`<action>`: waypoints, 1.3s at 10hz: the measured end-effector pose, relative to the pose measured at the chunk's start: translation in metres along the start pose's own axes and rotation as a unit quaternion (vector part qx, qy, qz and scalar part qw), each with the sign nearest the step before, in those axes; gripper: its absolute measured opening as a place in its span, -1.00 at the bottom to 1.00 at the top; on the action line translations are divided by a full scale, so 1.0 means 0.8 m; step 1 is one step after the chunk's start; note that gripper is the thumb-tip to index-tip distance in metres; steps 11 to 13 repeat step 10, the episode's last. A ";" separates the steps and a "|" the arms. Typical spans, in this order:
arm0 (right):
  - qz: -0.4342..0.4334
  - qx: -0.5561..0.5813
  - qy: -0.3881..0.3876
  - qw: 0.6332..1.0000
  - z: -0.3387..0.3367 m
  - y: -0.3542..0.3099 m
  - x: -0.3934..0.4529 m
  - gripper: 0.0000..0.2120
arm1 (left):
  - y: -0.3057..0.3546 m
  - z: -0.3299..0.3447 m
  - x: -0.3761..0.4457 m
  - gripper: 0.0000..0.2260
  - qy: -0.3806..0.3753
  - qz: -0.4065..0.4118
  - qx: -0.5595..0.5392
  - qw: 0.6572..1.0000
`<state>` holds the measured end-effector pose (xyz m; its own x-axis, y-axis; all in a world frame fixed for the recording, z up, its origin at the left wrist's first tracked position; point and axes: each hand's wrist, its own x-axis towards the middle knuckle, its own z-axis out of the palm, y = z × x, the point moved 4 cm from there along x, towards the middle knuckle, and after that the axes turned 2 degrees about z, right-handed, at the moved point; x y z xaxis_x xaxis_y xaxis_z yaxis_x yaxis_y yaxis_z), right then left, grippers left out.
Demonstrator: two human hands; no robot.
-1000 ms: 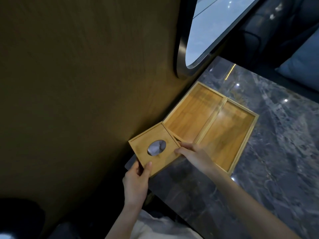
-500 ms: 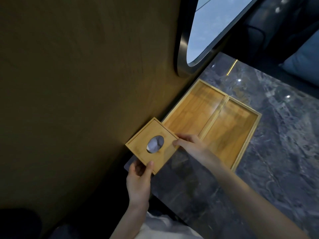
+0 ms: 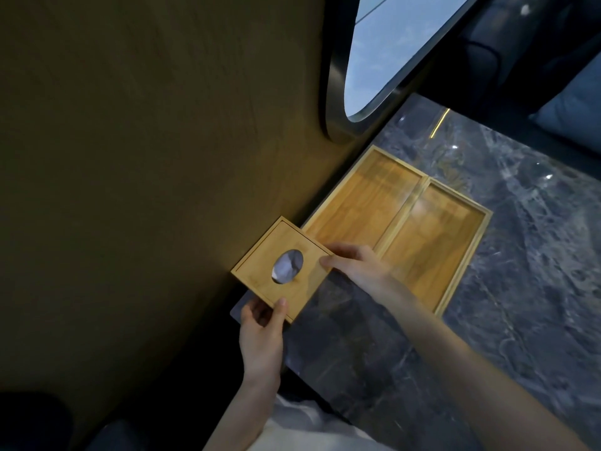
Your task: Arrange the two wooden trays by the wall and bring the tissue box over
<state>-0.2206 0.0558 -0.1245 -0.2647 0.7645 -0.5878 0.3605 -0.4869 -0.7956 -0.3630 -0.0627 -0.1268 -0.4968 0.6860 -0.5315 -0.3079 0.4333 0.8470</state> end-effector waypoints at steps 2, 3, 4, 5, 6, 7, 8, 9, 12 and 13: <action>-0.043 -0.016 0.024 0.999 -0.003 -0.008 -0.010 -0.78 | 0.001 -0.001 -0.003 -0.58 0.001 0.014 0.034 0.999; -0.050 -0.019 0.033 0.998 -0.001 -0.007 -0.013 -0.76 | 0.006 0.000 -0.007 -0.58 -0.003 0.027 0.050 0.998; -0.042 -0.018 0.039 0.998 0.002 -0.006 -0.017 -0.74 | 0.009 -0.004 -0.006 -0.56 0.000 0.050 0.104 0.993; -0.061 -0.033 0.051 0.996 0.001 -0.008 -0.022 -0.73 | 0.018 -0.010 -0.008 -0.50 0.017 0.102 0.172 0.980; -0.091 -0.037 0.075 0.992 -0.007 -0.016 -0.033 -0.73 | 0.042 -0.007 -0.015 -0.54 0.036 0.164 0.230 0.959; -0.111 -0.004 0.109 0.988 -0.028 -0.033 -0.048 -0.77 | 0.076 0.011 -0.017 -0.73 -0.002 0.220 0.262 0.940; -0.165 0.091 0.171 0.967 -0.058 -0.067 -0.082 -0.78 | 0.111 0.046 -0.014 -0.79 -0.116 0.228 0.301 0.919; -0.252 0.190 0.298 0.901 -0.111 -0.110 -0.140 -0.81 | 0.150 0.105 -0.008 -0.78 -0.280 0.214 0.387 0.852; -0.353 0.339 0.373 0.788 -0.164 -0.138 -0.217 -0.86 | 0.203 0.155 -0.028 -0.75 -0.352 0.240 0.454 0.783; -0.353 0.339 0.373 0.788 -0.164 -0.138 -0.217 -0.86 | 0.203 0.155 -0.028 -0.75 -0.352 0.240 0.454 0.783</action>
